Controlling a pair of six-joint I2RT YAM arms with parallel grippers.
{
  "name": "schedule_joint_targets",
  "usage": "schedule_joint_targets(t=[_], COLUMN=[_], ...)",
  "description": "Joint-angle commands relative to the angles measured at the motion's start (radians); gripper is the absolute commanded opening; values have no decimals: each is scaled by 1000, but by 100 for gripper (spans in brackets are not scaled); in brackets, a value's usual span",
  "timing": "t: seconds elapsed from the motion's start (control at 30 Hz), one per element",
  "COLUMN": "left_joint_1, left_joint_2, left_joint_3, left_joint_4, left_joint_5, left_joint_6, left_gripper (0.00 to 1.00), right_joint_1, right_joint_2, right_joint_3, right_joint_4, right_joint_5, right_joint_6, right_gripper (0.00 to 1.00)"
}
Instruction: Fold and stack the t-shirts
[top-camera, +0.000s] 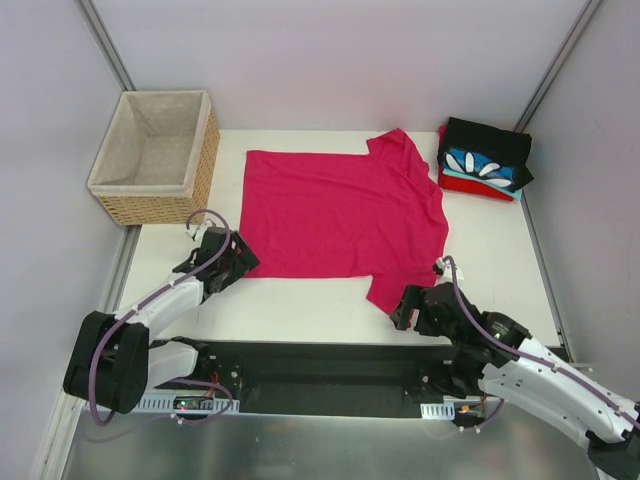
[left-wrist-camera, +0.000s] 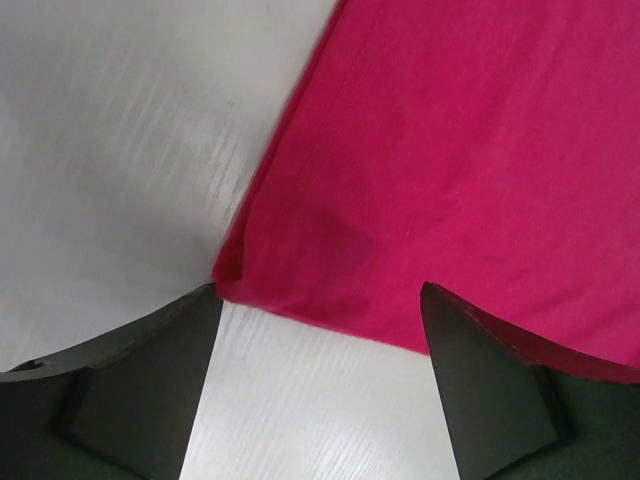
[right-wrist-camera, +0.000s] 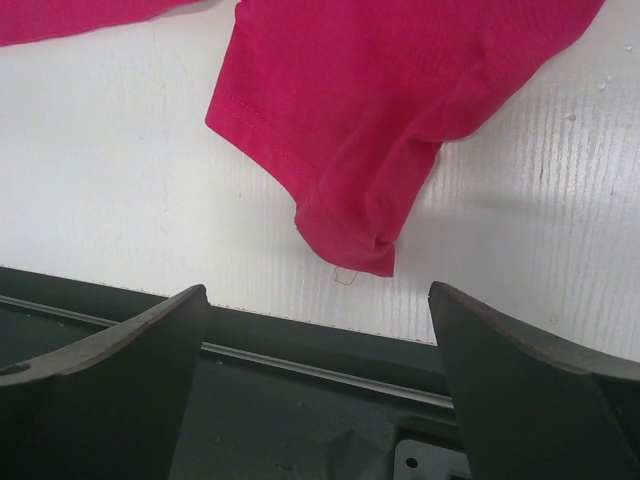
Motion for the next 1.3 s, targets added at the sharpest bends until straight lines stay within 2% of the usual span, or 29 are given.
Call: schedule_joint_targets(t=[0.0,0.17,0.3,0.33,0.4,0.43,0.77,1.03,1.2,1.27], left_joint_1=[5,5,5,5,5,5,5,5,5,5], left_joint_2=[78,84,83,81,83,83,84,93,90,87], left_joint_3=[-25,-25,-25,-25,-25,-27,-28,-15,-19,-21], left_joint_4=[0,1,0,0,-2,0,0,-2,0,-2], left_joint_5=[-26,-31,-28,-25,-23,-23,-23,-21,-20,-17], left_joint_6=[-52,-55,-52,-52,-52,-53,-52,-43,-38,-35], left_gripper=[80,65,45,29,15,2,0,0,0,0], right_joint_1=[2,3,3,3,2,3,2,2,3,3], right_joint_2=[-20,-14,-2,3,8,8,-14,44,61,68], right_joint_3=[13,20,20,20,22,22,17,-59,-92,-93], right_joint_4=[-17,-27,-23,-22,-22,-25,-68,13,29,29], right_joint_5=[7,20,27,28,30,31,79,-6,2,14], right_joint_6=[-15,-18,-17,-15,-7,-6,43,143,177,189], right_gripper=[97,97,97,97,97,96,97,99,89,77])
